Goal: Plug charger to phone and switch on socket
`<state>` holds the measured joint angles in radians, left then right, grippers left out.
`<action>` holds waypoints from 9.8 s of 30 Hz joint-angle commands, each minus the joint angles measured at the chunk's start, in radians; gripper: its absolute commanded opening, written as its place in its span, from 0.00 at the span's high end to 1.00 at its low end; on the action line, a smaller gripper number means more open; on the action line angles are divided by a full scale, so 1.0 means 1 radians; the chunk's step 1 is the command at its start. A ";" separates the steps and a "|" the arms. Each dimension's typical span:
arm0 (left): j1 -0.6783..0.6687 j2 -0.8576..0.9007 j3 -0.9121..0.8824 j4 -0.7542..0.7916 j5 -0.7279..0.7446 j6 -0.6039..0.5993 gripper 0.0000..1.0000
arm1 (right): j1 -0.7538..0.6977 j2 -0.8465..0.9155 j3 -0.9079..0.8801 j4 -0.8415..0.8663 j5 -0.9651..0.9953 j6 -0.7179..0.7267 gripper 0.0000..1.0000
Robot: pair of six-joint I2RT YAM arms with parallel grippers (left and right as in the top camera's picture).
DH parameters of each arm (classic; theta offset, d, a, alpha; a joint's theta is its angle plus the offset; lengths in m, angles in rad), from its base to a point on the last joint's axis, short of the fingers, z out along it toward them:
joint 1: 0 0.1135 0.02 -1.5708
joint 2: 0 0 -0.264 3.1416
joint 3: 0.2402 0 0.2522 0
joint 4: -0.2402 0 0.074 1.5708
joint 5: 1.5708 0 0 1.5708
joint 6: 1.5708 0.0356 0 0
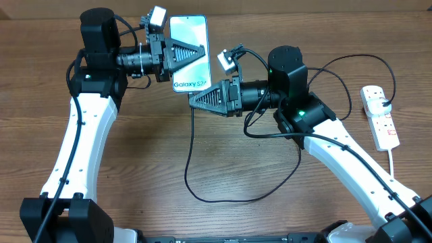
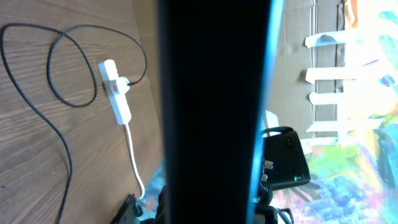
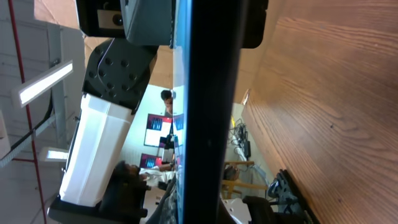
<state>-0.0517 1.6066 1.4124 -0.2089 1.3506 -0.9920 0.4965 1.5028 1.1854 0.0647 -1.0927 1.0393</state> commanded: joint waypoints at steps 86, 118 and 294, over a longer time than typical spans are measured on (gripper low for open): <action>0.025 -0.010 0.013 0.042 -0.071 -0.081 0.96 | -0.014 -0.017 0.026 0.024 0.113 0.035 0.96; 0.005 -0.010 0.013 0.042 -0.051 -0.043 0.96 | -0.014 -0.017 0.026 0.047 0.240 0.080 0.96; 0.313 0.022 -0.003 -0.895 -0.860 0.734 0.96 | 0.169 0.598 0.724 -0.959 1.064 -0.463 0.00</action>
<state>0.2562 1.6299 1.3979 -1.1046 0.4644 -0.2806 0.6304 1.9991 1.9156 -0.9794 -0.0338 0.5533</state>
